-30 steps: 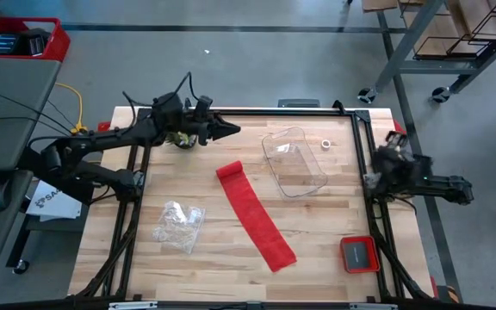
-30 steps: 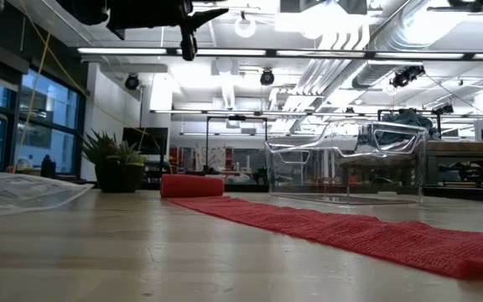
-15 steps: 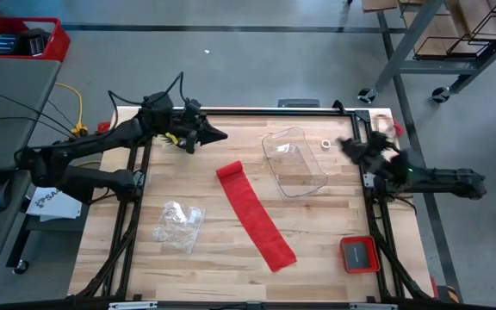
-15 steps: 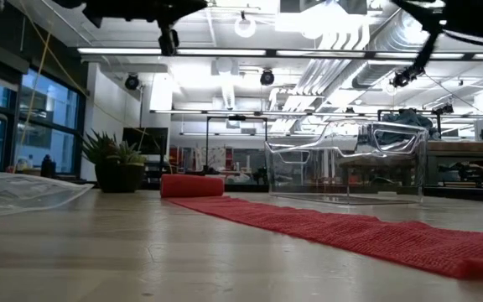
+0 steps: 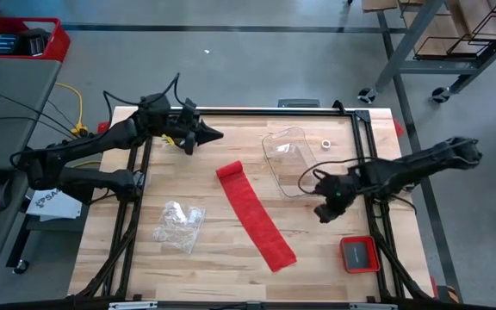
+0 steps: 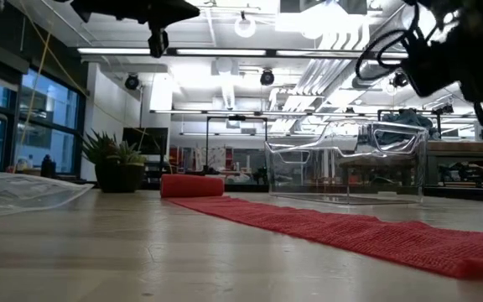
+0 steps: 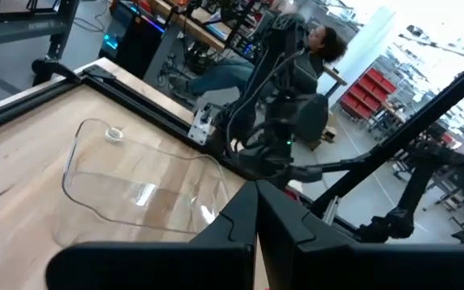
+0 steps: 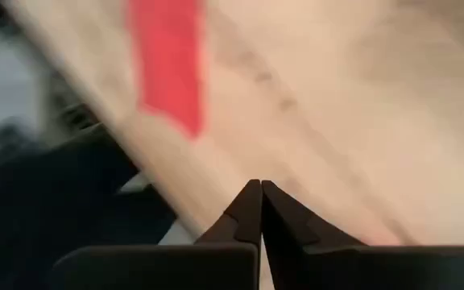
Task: Roll bandage
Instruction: Adjust the transparent bin, then roll the red bandage
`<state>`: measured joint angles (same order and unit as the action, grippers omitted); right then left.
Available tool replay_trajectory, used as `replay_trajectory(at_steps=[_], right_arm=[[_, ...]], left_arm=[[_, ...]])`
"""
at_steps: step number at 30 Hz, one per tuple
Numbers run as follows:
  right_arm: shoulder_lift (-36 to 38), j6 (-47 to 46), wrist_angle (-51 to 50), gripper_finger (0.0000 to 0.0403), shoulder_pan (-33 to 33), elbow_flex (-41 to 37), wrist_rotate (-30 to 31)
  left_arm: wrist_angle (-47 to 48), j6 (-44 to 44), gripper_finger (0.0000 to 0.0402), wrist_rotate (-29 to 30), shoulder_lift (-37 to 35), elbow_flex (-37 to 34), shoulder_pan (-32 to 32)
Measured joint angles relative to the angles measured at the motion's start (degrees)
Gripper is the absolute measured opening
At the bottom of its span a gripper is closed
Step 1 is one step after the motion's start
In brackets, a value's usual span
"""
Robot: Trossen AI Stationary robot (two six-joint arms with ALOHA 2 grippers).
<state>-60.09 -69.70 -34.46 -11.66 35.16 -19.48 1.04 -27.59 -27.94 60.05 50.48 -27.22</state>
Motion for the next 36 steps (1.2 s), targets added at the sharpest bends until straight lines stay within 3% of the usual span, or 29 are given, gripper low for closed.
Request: replay_trajectory(at_steps=[4, 7, 14, 23, 28, 36], right_arm=[[-0.5, -6.6, -0.3, 0.0, 0.6, -1.3, 15.3], [-0.4, -9.6, -2.8, 0.0, 2.5, -1.3, 22.7], [-0.4, -9.2, -2.5, 0.0, 8.9, -1.3, 29.5], [-0.4, -3.1, 1.3, 0.0, 20.9, -1.3, 41.2], [0.1, 3.9, 3.8, 0.0, 26.4, 0.0, 40.6], [4.6, 17.2, -3.5, 0.0, 26.8, 10.5, 39.1]], left_arm=[[2.1, 1.8, 0.0, 0.0, 0.0, 0.0, 0.0], [2.6, 2.7, 0.0, 0.1, 0.0, 0.0, -0.2], [6.9, 5.1, 0.0, 0.7, 0.0, 0.0, -0.2], [26.9, 11.1, 0.0, 11.7, 0.6, -0.1, -0.1], [27.2, 11.9, 0.0, 15.2, 4.0, -0.1, -0.1], [26.3, 12.5, 0.0004, 12.5, 18.2, -0.1, 0.2]])
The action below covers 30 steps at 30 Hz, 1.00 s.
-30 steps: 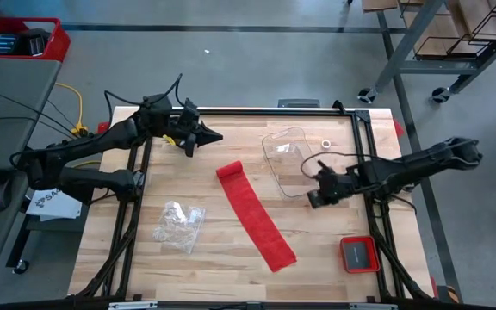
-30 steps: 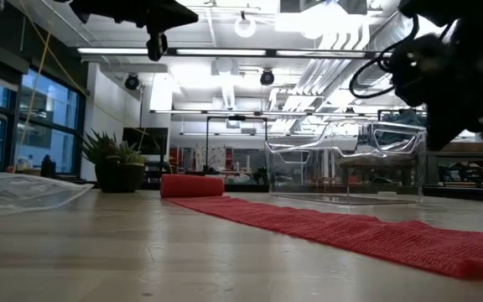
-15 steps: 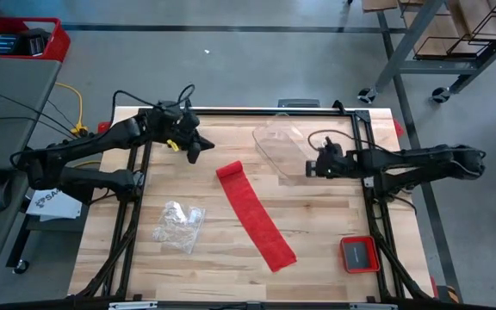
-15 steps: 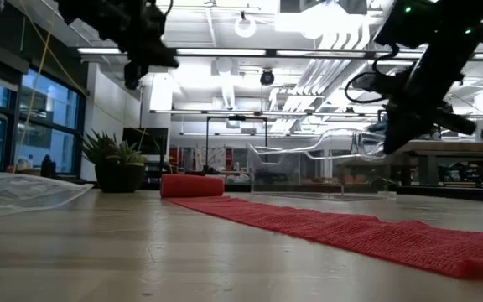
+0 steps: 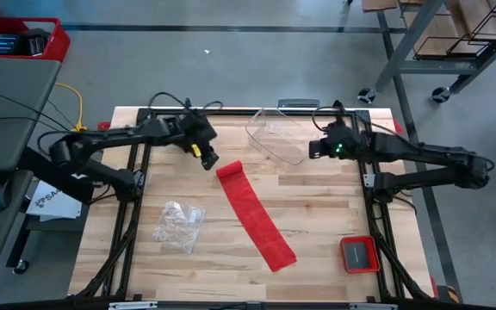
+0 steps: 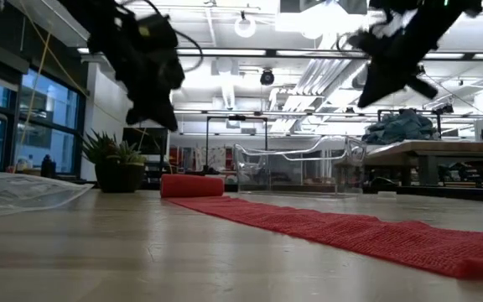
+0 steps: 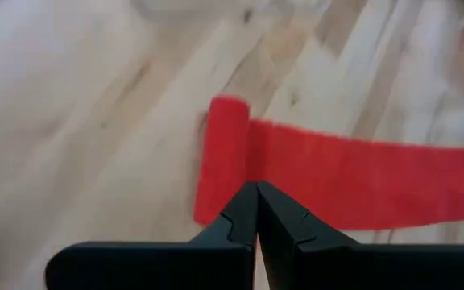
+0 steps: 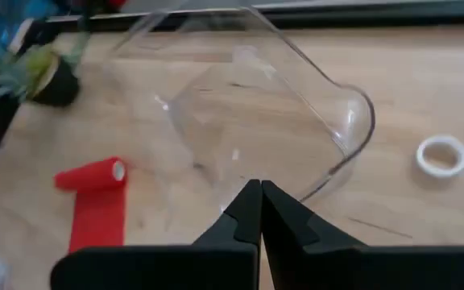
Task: Roll bandage
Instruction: Roll the red bandage
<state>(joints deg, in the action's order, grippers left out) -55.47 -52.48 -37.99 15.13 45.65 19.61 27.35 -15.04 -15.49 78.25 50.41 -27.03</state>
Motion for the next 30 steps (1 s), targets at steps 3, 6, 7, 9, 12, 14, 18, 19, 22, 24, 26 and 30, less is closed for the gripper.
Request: replay_trajectory(at_steps=[3, 6, 7, 9, 12, 14, 18, 19, 22, 24, 26, 30], right_arm=[[0.5, 3.1, -7.3, 0.0, -0.8, 4.7, -0.6], [0.4, 4.0, -14.5, 0.0, -1.6, 8.7, -0.1], [0.5, 4.0, -16.3, 0.0, -1.9, 9.7, 0.1], [0.4, 3.1, -19.7, 0.0, -2.6, 11.4, 1.1], [0.5, 1.5, -23.3, 0.0, -3.4, 13.2, 2.1], [0.5, 0.7, -24.2, 0.0, -3.9, 13.6, 2.5], [0.4, -0.2, -24.4, 0.0, -4.3, 13.6, 2.9], [0.4, -0.3, -24.4, 0.0, -4.3, 13.6, 3.0], [0.4, -0.5, -24.4, 0.0, -4.3, 13.6, 3.6], [0.4, -0.4, -24.4, 0.0, -4.3, 13.6, 4.2], [0.4, -0.2, -24.4, 0.0, -4.3, 13.6, 4.6], [0.4, 0.0, -24.3, 0.0, -4.3, 13.6, 6.2]], left_arm=[[-3.5, 0.5, 0.0027, -3.2, 3.5, 0.0, 0.6], [-7.2, 0.8, 0.0069, -5.4, 6.3, 0.0, 1.9], [-7.9, 1.4, 0.0086, -5.5, 7.2, 0.0, 2.3], [-8.2, 3.1, 0.0123, -5.1, 9.0, 0.0, 3.3], [-7.6, 5.4, 0.0179, -2.6, 11.7, 0.5, 4.3], [-7.5, 7.8, 0.0212, -0.4, 12.9, 0.9, 4.9], [-7.7, 11.3, 0.0253, 6.5, 13.5, 2.4, 5.9], [-7.9, 11.9, 0.0258, 8.1, 13.5, 2.7, 6.0], [-7.3, 12.6, 0.0263, 9.4, 13.5, 2.8, 6.1], [-6.6, 12.8, 0.0264, 9.1, 13.9, 2.8, 6.3], [-6.2, 13.6, 0.0264, 8.7, 14.7, 2.8, 6.6], [-7.5, 17.6, 0.0264, 10.5, 17.4, 2.8, 7.7]])
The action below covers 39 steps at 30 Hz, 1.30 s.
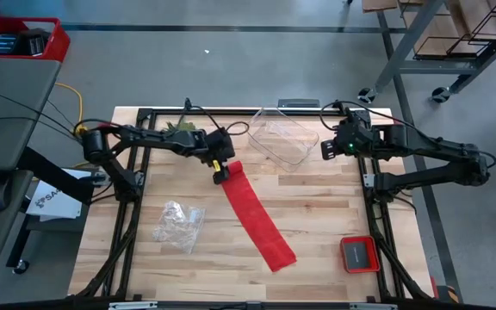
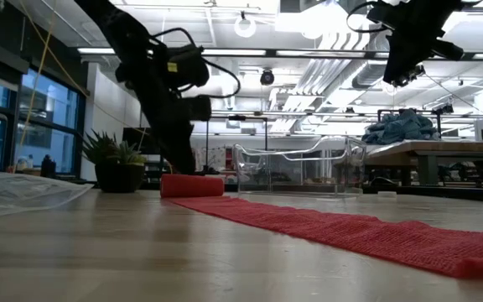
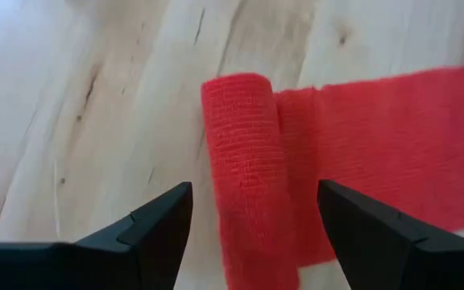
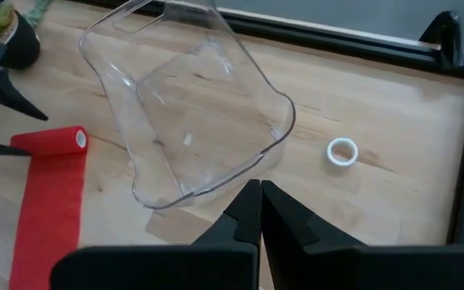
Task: Roll bandage
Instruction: Roll the red bandage
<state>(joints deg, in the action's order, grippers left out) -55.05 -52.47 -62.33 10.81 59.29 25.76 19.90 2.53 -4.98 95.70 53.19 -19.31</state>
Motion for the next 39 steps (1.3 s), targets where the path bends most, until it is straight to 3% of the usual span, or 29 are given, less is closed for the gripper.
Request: replay_trajectory(at_steps=[8, 11, 21, 29, 36, 39], right_arm=[[0.0, 0.4, 0.1, 0.0, 0.0, 0.0, 0.2], [0.0, -0.2, 0.9, 0.0, 0.0, 0.0, -3.7], [-7.5, 4.9, 8.1, 0.0, -4.3, -0.1, -29.8], [-22.9, 6.4, 13.3, 0.0, -15.9, -0.2, -36.3], [-35.6, 1.7, 36.0, 0.0, -26.9, -0.2, -45.6], [-39.1, -2.2, 41.8, 0.0, -29.9, -0.3, -45.9]], left_arm=[[0.7, -1.0, 0.0263, 3.3, 2.3, 0.0, 1.7], [1.5, -3.1, 0.0241, 3.8, 1.8, 0.0, 2.3], [8.2, -9.1, 0.0036, 2.8, 1.1, 0.3, 4.5], [8.9, -14.5, 0.0037, 0.7, 1.0, 0.2, 5.9], [9.9, -14.5, 0.004, 0.3, 0.6, 0.1, 6.1], [10.1, -14.5, 0.0039, 0.3, 0.6, 0.1, 6.1]])
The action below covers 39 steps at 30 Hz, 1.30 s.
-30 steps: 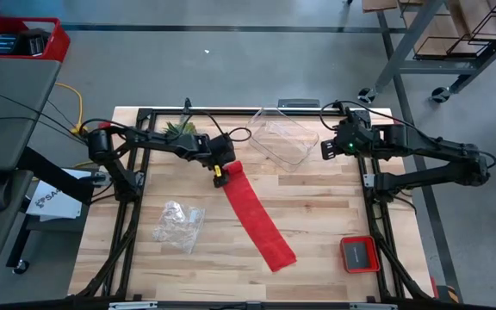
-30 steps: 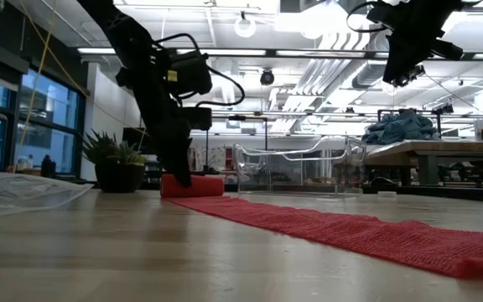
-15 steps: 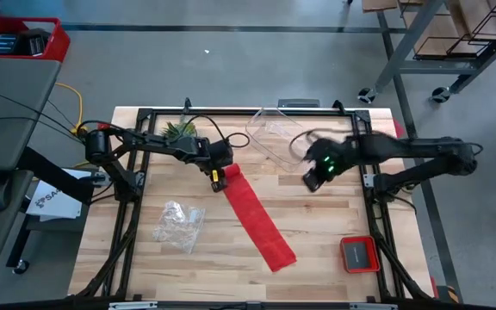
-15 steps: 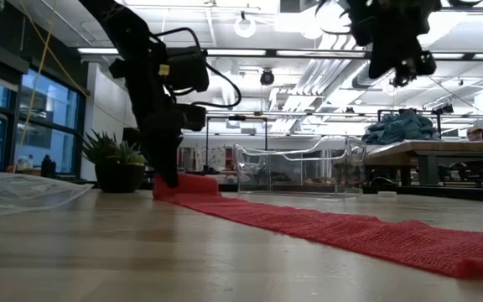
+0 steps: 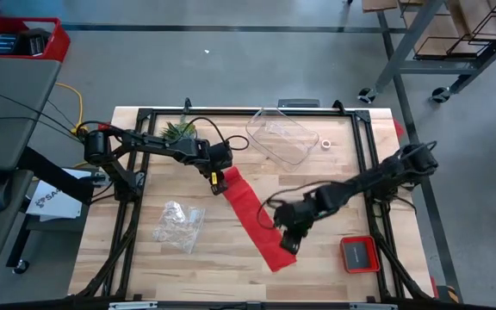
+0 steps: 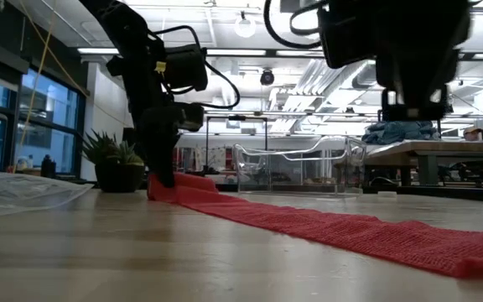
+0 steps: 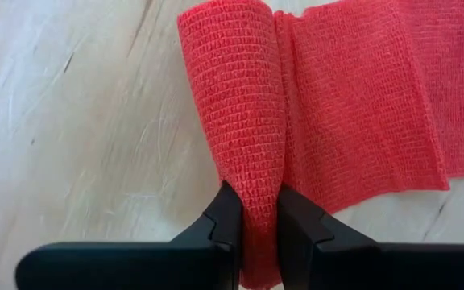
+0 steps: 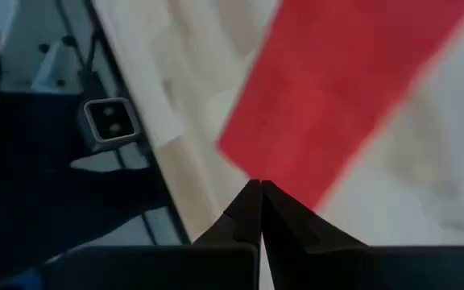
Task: Roll bandage
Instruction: Roll the red bandage
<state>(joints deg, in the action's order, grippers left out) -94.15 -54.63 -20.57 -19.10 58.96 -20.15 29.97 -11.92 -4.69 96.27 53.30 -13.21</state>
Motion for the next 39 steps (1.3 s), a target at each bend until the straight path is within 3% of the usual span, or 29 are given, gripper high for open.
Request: replay_trajectory(at_steps=[10, 17, 24, 39], right_arm=[[-7.0, -2.1, 4.3, 0.0, -2.8, 0.1, -1.6], [-11.5, -13.8, 16.9, 0.0, -6.0, 0.2, -1.2], [-12.1, -23.4, 12.1, 0.0, -7.4, 0.1, 4.9], [-12.7, -20.3, 4.8, 0.0, -7.2, 0.1, 13.9]], left_arm=[[1.6, -0.1, 0.004, -1.0, 0.0, 0.5, -0.3], [3.4, -0.4, 0.004, -0.7, 0.1, 2.8, -0.3], [3.0, 0.6, 0.004, -0.1, 0.1, 3.6, -0.3], [6.5, -7.7, 0.004, 4.4, 0.1, 3.7, 0.2]])
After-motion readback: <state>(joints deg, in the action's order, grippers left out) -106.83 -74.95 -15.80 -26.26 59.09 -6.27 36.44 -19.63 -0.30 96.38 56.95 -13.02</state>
